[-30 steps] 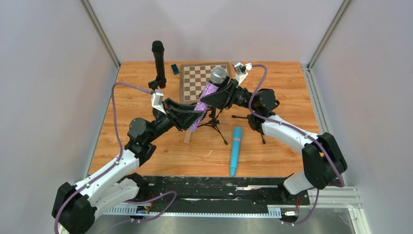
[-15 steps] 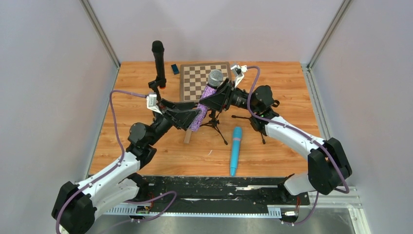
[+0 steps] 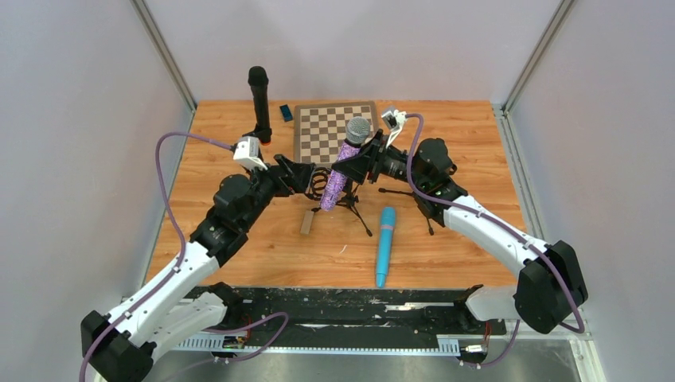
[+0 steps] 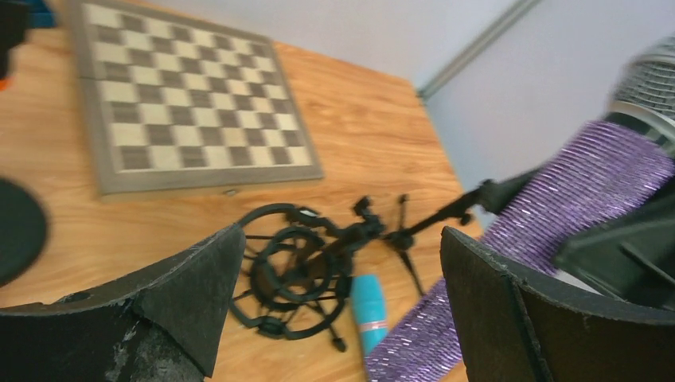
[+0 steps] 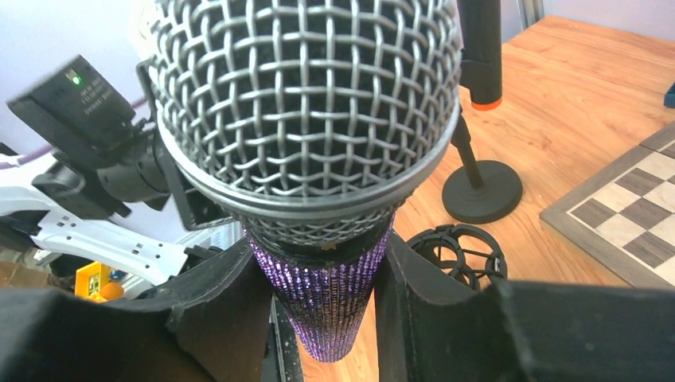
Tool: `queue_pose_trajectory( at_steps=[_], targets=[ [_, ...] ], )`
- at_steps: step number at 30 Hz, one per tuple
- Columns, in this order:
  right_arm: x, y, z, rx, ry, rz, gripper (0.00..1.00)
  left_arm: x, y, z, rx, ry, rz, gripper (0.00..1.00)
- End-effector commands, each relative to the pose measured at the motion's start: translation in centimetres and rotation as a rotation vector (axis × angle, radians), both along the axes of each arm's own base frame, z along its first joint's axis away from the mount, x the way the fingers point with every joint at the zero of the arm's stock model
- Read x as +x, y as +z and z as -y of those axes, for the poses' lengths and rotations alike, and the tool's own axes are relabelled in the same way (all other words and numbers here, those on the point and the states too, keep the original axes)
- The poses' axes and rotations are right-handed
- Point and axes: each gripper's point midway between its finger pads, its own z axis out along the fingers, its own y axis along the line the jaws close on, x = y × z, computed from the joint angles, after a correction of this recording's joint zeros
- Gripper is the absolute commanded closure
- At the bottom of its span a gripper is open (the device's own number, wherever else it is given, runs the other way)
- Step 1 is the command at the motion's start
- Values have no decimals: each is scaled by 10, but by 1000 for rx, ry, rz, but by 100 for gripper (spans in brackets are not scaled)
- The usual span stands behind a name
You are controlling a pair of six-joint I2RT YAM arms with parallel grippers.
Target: Attach the microphones to the stand
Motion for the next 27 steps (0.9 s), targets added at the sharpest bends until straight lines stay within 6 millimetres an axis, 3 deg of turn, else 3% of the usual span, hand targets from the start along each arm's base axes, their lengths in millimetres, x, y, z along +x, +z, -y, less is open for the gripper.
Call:
queue_pose_trajectory(
  at_steps=[1, 13, 18, 23, 27],
  targets=[
    [-3, 23, 7, 10, -35, 115, 100, 13, -51, -46, 292, 221, -189, 0],
    [1, 23, 8, -52, -52, 133, 100, 21, -106, -93, 547, 411, -425, 0],
    [3, 23, 10, -63, -65, 143, 100, 21, -139, -118, 613, 442, -547, 0],
    [9, 29, 10, -71, -90, 154, 100, 23, -166, -109, 562, 338, -623, 0],
    [14, 39, 10, -76, -110, 170, 100, 29, -174, -94, 481, 251, -633, 0]
  ],
)
